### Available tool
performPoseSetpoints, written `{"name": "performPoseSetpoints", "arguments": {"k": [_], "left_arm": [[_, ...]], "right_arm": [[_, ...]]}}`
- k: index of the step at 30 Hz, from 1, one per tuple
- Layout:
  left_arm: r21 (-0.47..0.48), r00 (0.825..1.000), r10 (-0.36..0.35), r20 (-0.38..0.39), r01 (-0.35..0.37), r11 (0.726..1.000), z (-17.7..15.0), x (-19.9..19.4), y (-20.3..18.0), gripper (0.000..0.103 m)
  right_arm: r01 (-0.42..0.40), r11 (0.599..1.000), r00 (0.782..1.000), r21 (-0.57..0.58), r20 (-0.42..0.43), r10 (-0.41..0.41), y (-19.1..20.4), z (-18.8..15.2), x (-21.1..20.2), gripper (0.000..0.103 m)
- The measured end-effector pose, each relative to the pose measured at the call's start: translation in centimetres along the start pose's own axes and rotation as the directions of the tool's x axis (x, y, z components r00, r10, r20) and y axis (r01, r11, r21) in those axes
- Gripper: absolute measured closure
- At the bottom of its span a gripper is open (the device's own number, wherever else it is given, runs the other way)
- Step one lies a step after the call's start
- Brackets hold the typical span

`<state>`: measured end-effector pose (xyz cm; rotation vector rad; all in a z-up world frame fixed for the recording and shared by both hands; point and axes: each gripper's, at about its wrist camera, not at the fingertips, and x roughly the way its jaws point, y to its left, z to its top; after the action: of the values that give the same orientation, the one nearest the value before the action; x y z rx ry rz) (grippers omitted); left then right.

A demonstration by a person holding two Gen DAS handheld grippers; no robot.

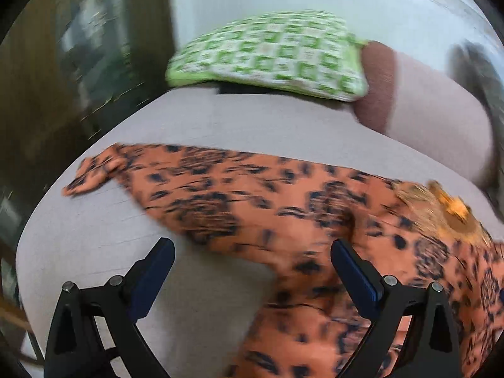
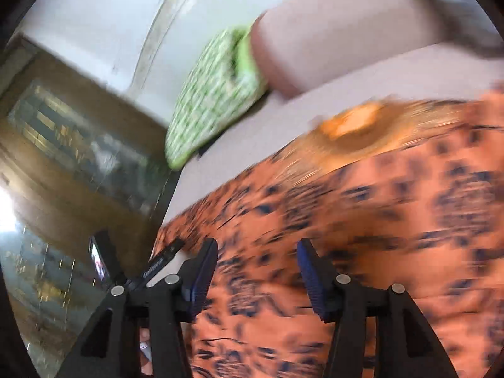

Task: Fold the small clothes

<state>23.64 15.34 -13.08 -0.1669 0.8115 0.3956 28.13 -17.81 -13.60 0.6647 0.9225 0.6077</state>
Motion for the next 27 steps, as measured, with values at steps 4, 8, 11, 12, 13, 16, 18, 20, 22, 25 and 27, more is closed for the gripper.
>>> {"name": "performPoseSetpoints", "arguments": {"k": [4, 8, 11, 12, 13, 16, 18, 20, 22, 25, 27], "left_arm": [[0.066, 0.999, -0.047, -0.014, 0.048, 0.997, -0.4, 0.4, -3.6, 0.004], [0.099, 0.998, -0.039, -0.049, 0.043, 0.994, -1.1, 1.6, -5.7, 0.009], [0.126, 0.995, -0.025, -0.093, 0.037, 0.991, -1.3, 3.0, -6.5, 0.033], [0.122, 0.992, -0.032, -0.120, 0.046, 0.992, -1.4, 3.7, -6.7, 0.043], [0.113, 0.988, -0.043, -0.146, 0.060, 0.992, -1.4, 4.3, -6.5, 0.047], [0.086, 0.988, -0.088, -0.129, 0.100, 0.991, -1.8, 4.3, -6.1, 0.055], [0.091, 0.987, -0.093, -0.129, 0.105, 0.990, -1.9, 4.2, -6.2, 0.057], [0.096, 0.988, -0.090, -0.126, 0.102, 0.990, -1.8, 4.0, -6.1, 0.057], [0.094, 0.988, -0.090, -0.127, 0.102, 0.990, -1.9, 3.7, -5.9, 0.057], [0.098, 0.988, -0.091, -0.121, 0.104, 0.990, -1.6, 3.5, -6.0, 0.057], [0.097, 0.990, -0.101, -0.103, 0.111, 0.989, -1.4, 3.1, -6.0, 0.057]], "right_arm": [[0.032, 0.988, 0.986, 0.150, 0.159, -0.056, -7.0, 0.6, -6.3, 0.048], [-0.086, 0.930, 0.962, 0.357, 0.273, -0.016, -13.3, 1.0, -9.0, 0.046], [-0.132, 0.898, 0.955, 0.419, 0.296, 0.002, -15.5, 1.7, -8.9, 0.046], [-0.135, 0.896, 0.954, 0.423, 0.299, 0.002, -15.7, 1.9, -8.3, 0.046], [-0.137, 0.895, 0.953, 0.425, 0.301, 0.002, -16.1, 2.1, -8.2, 0.046], [-0.083, 0.886, 0.967, 0.456, 0.252, -0.039, -17.8, 2.2, -7.8, 0.043], [0.027, 0.866, 0.977, 0.499, 0.170, -0.128, -19.3, 2.1, -6.3, 0.042], [0.017, 0.888, 0.979, 0.460, 0.171, -0.108, -19.7, 2.2, -5.8, 0.042], [0.033, 0.893, 0.983, 0.450, 0.148, -0.111, -19.5, 2.5, -5.8, 0.042], [-0.006, 0.896, 0.982, 0.444, 0.173, -0.079, -18.9, 2.7, -6.4, 0.040], [-0.049, 0.917, 0.975, 0.395, 0.217, -0.041, -17.3, 3.3, -6.9, 0.040]]}}
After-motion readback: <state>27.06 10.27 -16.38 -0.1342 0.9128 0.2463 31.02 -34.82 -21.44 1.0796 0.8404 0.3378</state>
